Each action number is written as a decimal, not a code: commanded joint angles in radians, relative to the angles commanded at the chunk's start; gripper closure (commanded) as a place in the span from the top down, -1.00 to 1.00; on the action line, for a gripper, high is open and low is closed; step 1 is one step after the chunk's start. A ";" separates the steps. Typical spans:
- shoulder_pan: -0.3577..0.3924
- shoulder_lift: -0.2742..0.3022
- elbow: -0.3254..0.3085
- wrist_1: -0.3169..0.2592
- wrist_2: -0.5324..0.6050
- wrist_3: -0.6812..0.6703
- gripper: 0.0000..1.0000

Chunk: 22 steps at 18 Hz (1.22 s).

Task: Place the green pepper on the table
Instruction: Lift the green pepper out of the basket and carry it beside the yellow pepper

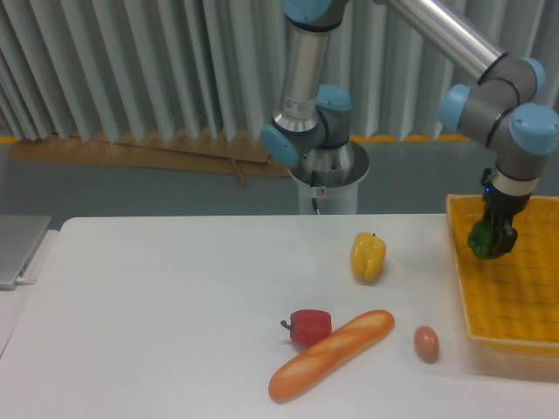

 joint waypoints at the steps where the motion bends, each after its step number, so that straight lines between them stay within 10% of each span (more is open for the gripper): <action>1: -0.009 0.006 0.000 0.000 -0.009 -0.002 0.08; 22: -0.311 0.051 -0.014 -0.025 -0.074 -0.420 0.08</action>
